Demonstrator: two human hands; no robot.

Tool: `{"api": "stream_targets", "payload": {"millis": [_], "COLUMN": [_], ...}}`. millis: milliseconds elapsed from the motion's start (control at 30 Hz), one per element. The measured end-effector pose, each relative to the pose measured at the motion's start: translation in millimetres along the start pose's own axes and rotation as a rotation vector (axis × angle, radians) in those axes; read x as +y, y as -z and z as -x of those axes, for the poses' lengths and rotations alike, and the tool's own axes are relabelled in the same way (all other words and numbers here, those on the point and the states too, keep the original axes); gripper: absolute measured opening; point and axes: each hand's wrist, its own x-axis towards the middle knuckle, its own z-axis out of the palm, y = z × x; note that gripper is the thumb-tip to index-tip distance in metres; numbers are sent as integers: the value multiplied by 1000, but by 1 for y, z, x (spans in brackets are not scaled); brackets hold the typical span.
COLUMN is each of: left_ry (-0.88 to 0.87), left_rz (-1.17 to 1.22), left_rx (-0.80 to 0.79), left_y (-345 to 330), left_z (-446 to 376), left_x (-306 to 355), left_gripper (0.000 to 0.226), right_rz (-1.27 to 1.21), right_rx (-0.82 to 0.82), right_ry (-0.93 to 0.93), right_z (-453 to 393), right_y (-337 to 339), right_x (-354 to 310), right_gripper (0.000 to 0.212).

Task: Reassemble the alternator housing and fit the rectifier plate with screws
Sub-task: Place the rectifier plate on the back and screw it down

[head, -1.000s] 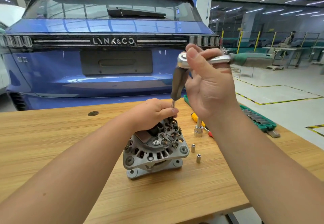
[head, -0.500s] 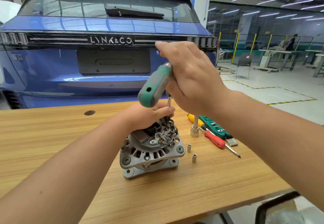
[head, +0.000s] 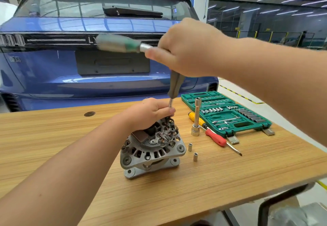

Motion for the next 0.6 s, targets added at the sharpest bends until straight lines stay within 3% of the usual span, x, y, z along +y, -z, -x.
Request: {"api": "stream_targets", "payload": {"millis": [133, 233, 300, 400, 500, 600], "left_ry": [-14, -19, -19, -8, -3, -15], "left_rz": [-8, 1, -2, 7, 30, 32], "left_rx": [10, 6, -6, -17, -10, -8], "left_y": [-1, -1, 0, 1, 1, 1], "left_z": [0, 0, 0, 1, 1, -1], "left_x": [-1, 0, 0, 0, 1, 1], "left_gripper": [30, 32, 32, 31, 30, 28], "right_rz": [-381, -1152, -1583, -2043, -2562, -2598], "right_rx": [-126, -143, -92, 78, 434, 599], "right_ry": [-327, -584, -637, -672, -705, -619], "right_z": [-11, -3, 2, 6, 10, 21], "right_y": [3, -8, -19, -32, -40, -54], "right_x": [11, 7, 1, -7, -13, -15], "right_gripper": [36, 22, 14, 7, 14, 19]}}
